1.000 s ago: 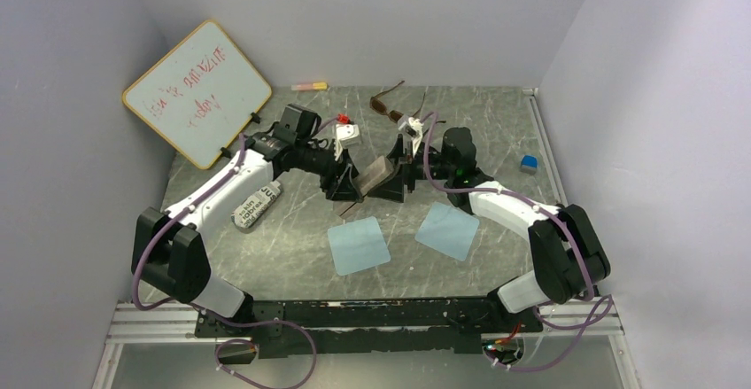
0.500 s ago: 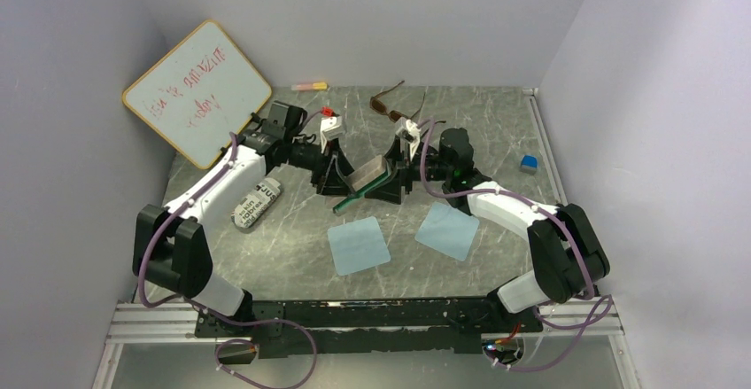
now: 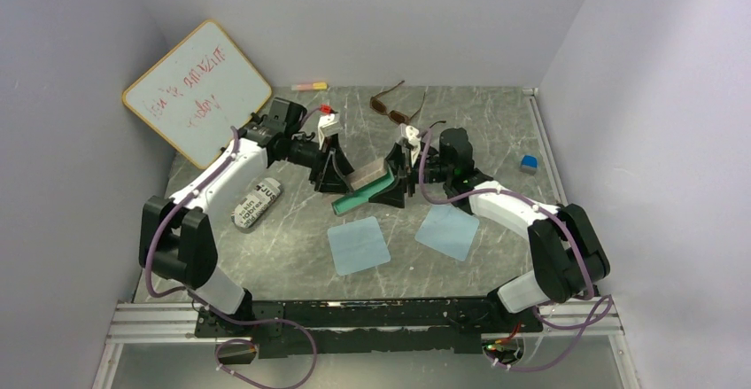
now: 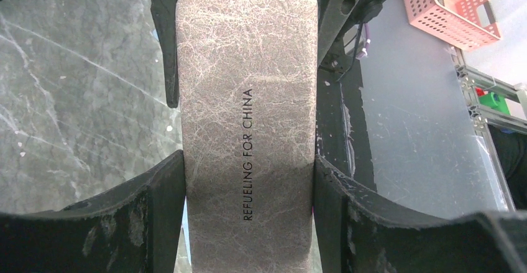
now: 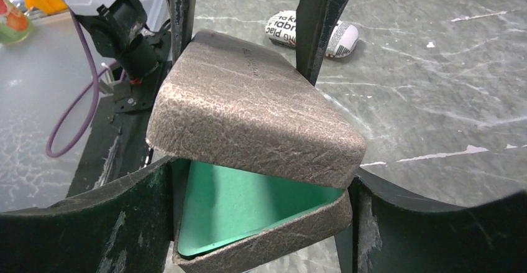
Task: Organize the sunglasses
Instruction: Open the sunglasses case.
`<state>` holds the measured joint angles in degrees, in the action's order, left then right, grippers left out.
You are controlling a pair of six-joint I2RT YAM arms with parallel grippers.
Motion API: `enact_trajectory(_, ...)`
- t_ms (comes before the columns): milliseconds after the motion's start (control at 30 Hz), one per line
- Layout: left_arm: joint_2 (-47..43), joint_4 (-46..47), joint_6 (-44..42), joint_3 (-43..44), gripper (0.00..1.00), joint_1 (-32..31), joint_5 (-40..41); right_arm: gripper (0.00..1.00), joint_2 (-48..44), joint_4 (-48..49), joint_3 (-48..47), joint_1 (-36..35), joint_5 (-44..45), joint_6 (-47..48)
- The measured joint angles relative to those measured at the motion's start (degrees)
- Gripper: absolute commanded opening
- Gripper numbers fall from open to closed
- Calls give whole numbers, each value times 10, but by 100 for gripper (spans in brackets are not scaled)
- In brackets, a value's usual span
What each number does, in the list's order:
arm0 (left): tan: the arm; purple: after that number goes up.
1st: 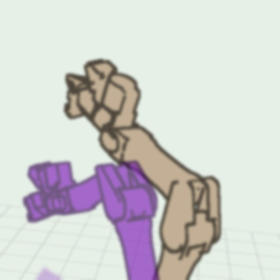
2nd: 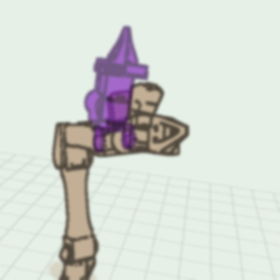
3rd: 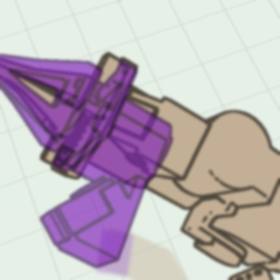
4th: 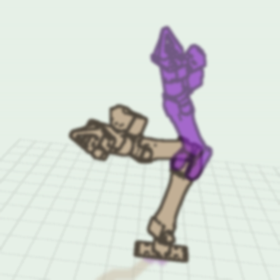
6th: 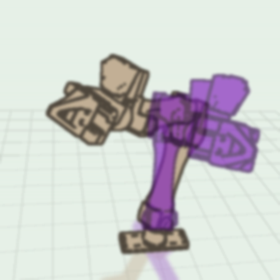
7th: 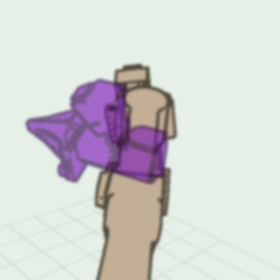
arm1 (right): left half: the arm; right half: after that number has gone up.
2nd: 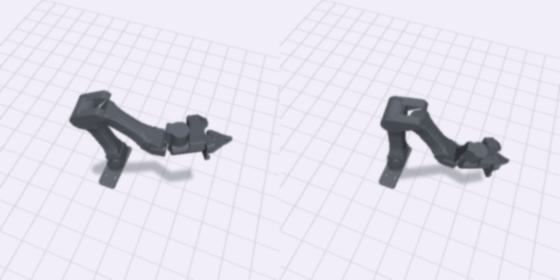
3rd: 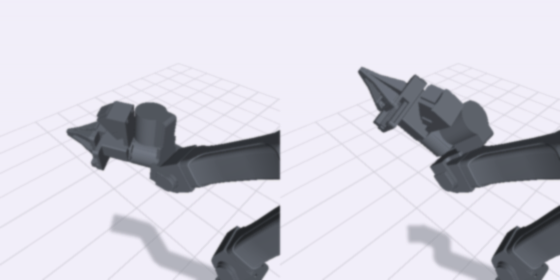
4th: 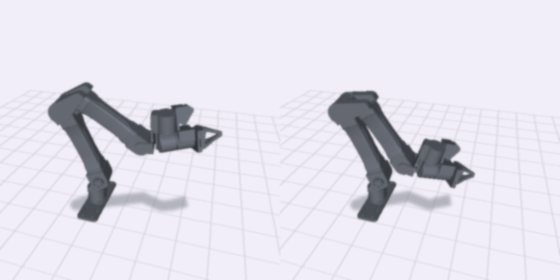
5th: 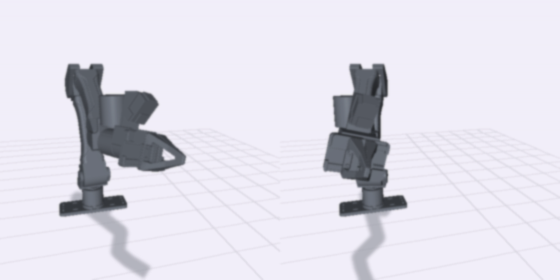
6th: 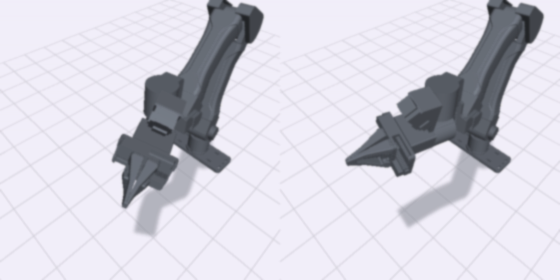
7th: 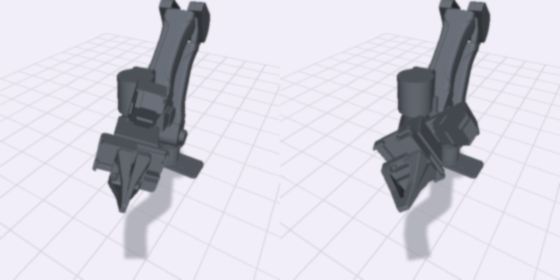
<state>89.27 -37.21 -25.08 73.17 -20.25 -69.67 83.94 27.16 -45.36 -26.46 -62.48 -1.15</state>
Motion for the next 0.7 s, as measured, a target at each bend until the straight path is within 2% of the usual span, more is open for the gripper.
enact_trajectory(467,7,-42,-6,6,5,7,-49,84,-8,-57,8,17,-5,111)
enact_trajectory(600,7,-43,-7,6,5,9,-49,89,-8,-63,8,20,-6,106)
enact_trajectory(700,7,-43,-8,6,5,9,-43,89,-5,-57,5,23,-13,63)
